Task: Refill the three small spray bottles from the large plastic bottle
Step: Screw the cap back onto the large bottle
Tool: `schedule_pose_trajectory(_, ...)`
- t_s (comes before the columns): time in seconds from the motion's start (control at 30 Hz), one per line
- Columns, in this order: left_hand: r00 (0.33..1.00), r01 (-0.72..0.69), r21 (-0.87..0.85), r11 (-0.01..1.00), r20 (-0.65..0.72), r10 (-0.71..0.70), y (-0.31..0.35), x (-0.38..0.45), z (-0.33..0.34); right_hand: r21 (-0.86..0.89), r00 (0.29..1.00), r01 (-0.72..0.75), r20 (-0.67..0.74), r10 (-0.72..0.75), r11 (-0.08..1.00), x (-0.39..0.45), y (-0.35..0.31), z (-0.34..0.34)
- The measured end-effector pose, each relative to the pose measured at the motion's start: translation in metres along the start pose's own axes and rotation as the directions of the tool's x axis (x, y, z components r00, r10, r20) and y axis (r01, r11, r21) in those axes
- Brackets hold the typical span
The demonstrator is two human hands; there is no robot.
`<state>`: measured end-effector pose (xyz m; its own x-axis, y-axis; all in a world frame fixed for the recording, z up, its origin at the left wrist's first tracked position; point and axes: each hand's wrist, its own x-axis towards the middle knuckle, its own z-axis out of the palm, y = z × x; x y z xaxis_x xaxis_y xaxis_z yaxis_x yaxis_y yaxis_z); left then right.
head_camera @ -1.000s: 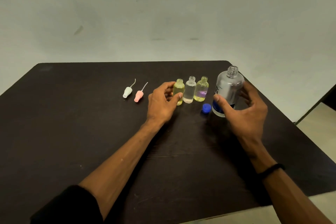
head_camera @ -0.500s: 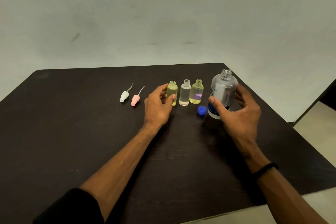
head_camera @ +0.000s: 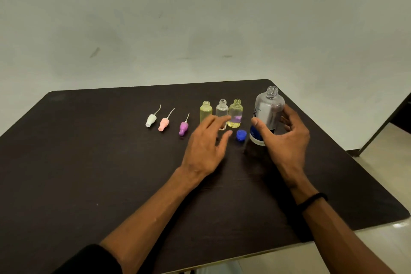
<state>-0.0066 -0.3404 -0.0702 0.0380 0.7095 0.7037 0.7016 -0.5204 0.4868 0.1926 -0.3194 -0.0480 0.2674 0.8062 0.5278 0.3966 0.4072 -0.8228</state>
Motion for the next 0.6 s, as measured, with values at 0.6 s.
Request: schedule_pose_trajectory(0.6,0.840,-0.163,0.294,0.942,0.542,-0.024,0.023,0.043,0.015,0.058,0.997,-0.032,-0.073,0.037,0.998,0.001,0.004,-0.006)
